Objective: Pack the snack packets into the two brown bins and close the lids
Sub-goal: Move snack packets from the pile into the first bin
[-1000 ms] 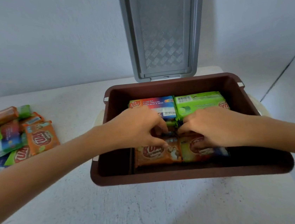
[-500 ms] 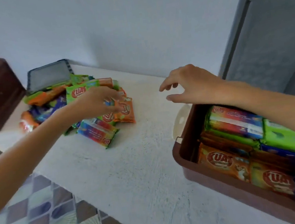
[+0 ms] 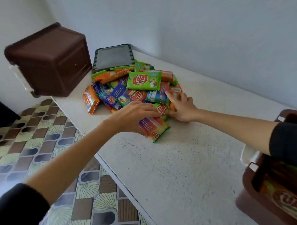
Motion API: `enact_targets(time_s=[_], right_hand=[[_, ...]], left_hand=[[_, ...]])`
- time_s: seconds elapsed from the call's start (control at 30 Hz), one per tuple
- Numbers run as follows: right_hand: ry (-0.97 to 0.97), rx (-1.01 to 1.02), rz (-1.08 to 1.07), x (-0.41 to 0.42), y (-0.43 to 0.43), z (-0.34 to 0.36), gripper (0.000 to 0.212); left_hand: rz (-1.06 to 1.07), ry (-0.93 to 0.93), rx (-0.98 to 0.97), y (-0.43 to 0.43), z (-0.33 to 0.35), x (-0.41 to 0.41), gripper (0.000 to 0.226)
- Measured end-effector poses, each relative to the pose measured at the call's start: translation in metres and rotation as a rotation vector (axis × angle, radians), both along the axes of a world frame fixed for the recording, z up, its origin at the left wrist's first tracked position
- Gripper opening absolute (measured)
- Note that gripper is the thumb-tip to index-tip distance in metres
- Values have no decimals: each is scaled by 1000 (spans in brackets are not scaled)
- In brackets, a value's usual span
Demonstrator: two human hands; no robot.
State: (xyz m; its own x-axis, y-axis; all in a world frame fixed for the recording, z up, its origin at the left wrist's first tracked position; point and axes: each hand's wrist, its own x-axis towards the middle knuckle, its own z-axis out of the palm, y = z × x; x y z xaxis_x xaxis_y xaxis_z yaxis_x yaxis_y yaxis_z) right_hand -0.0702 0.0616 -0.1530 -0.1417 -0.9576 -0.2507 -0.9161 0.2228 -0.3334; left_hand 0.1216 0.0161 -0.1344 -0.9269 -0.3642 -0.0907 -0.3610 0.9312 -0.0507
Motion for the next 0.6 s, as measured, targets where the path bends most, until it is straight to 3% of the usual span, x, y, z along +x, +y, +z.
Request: enact_targets(time_s=[0.17, 0.3, 0.6], right_hand=[[-104, 3, -20, -15, -2, 6, 86], [-138, 18, -101, -24, -1, 6, 76], [-233, -42, -266, -28, -9, 3, 88]], left_hand=[[-97, 82, -174, -3, -10, 7, 70], [-17, 141, -114, 4, -21, 14, 75], [11, 127, -47, 2, -18, 14, 78]])
